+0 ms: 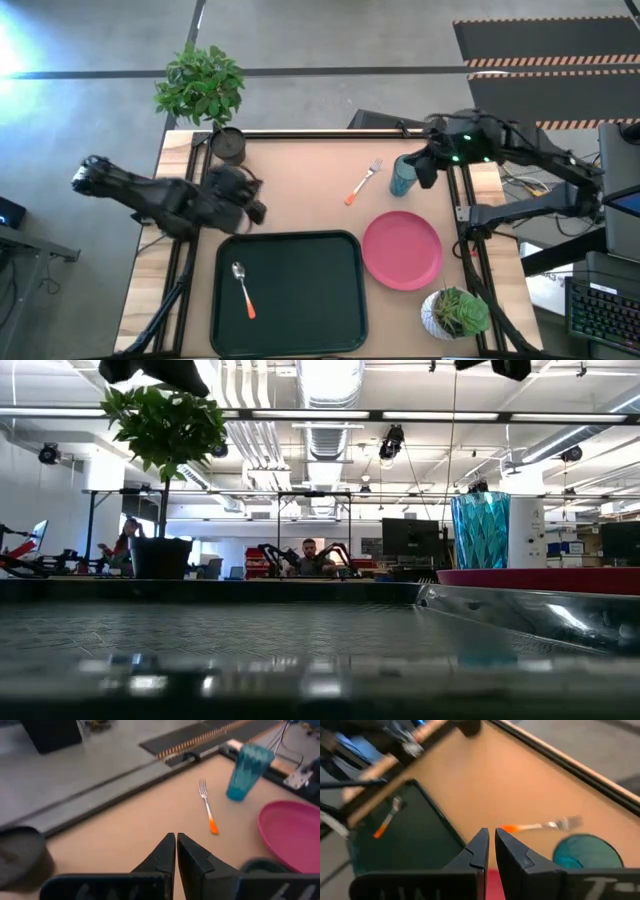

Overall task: Pick and place plate/cup/fork/spoon on tray
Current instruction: Put the pink plate on the black tray

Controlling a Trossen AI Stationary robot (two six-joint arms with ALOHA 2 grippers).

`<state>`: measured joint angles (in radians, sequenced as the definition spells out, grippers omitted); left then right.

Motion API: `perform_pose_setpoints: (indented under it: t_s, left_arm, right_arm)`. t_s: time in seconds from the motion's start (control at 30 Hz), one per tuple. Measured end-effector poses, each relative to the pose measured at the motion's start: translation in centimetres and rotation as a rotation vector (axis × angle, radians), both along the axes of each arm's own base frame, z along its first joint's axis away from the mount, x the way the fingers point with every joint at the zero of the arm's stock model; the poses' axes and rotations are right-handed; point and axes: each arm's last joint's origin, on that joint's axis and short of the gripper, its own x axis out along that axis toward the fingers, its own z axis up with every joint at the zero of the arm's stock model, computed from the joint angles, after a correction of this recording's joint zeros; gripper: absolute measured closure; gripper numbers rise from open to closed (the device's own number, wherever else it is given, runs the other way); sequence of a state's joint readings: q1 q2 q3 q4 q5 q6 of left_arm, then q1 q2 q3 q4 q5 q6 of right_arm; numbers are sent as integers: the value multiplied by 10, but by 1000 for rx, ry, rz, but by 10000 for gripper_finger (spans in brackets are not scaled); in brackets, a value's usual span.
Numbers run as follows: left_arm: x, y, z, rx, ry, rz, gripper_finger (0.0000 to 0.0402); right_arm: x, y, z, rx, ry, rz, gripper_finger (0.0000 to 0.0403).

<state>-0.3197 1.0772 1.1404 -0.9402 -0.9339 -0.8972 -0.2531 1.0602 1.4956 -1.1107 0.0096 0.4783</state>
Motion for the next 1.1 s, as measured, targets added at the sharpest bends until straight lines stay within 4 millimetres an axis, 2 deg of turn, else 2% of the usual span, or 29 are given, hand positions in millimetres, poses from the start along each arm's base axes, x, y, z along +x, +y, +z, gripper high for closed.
perform_pose_setpoints:
  t_s: [0.13,0.23,0.33,0.5,0.57,0.73,0.83,0.97,1.1]
  left_arm:
    - [-33,13,16,41,-31,14,402]
    - [-57,21,22,41,-50,20,402]
    - [-73,26,25,32,-84,21,402]
    - [-87,30,22,55,-77,1,402]
    - [-89,31,19,56,-75,0,402]
    - [-92,32,13,58,-65,-1,402]
    - [-93,32,11,55,-61,-5,402]
    - [-95,33,9,51,-64,-7,402]
    - [-97,34,7,47,-71,-4,402]
  right_arm:
    - [20,-5,-10,68,220,-27,380]
    - [39,-10,-26,122,382,-19,375]
    - [57,-13,-33,172,446,10,357]
    - [92,-23,-50,182,578,48,305]
    - [100,-26,-53,155,643,45,283]
    - [122,-35,-64,113,678,64,239]
    - [127,-40,-68,114,691,41,223]
    - [121,-45,-69,149,692,-17,214]
    - [109,-33,-72,271,681,-51,214]
